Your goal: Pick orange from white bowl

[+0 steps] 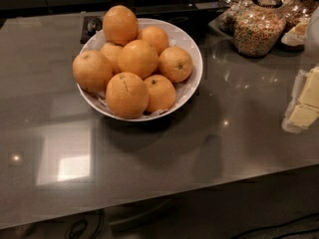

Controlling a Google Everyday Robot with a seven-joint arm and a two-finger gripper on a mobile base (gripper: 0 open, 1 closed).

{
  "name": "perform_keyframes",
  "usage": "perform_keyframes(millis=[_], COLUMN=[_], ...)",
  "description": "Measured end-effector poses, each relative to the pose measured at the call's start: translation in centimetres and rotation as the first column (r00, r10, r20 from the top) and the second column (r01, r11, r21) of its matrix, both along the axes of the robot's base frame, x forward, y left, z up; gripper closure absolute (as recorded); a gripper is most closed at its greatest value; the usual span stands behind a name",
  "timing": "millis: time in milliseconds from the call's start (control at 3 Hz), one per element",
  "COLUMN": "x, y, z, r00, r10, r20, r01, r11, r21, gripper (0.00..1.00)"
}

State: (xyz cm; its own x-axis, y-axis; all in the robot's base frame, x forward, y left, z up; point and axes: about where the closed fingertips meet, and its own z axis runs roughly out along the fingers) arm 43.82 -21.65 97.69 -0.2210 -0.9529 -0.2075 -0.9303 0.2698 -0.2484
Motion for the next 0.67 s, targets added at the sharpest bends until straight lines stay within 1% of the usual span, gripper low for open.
perform_keyframes(millis=[333,667], x=[0.00,0.98], y=[0.00,0.48], z=[0.00,0.02], r00=[1.0000,0.9985], r10=[0.000,-0.052], r20=[0.000,-0.017], r01=[0.000,0.051], r11=[1.000,0.997], r21=[0.000,-0.061], gripper=[0.00,0.00])
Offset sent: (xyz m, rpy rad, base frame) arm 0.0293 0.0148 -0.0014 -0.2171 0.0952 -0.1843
